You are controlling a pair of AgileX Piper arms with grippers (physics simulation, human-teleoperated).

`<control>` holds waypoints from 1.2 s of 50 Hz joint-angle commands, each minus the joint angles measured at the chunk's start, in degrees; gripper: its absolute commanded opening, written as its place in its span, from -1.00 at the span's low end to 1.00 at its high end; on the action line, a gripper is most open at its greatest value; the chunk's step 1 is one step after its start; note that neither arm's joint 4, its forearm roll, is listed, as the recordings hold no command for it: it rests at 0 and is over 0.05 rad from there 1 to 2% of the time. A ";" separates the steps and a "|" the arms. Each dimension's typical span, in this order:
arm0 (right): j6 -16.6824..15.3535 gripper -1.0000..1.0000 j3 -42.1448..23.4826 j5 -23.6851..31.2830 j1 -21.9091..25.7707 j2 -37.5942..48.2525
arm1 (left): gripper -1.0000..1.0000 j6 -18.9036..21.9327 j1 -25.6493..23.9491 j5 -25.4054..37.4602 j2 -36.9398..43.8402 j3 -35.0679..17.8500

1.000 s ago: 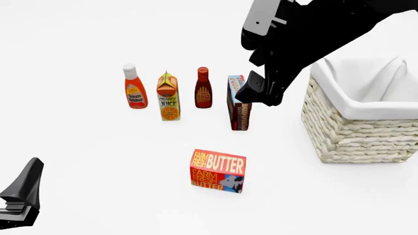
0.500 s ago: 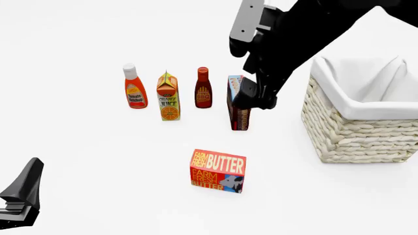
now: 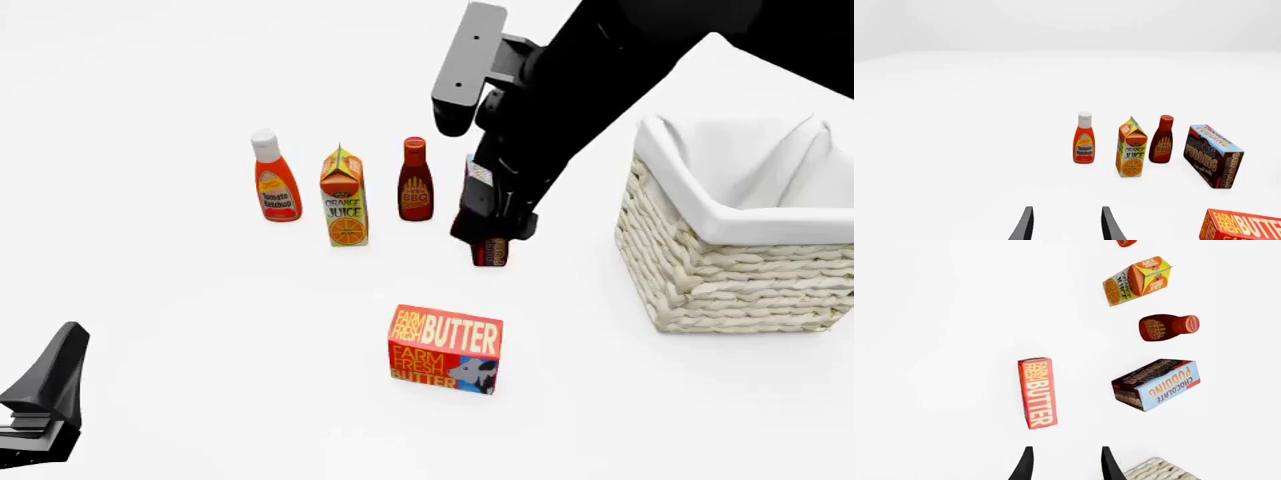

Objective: Pick the butter and place it in the basket.

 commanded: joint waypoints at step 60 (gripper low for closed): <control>4.02 1.00 2.91 -6.18 3.61 5.57 | 1.00 0.00 0.00 0.00 0.00 0.00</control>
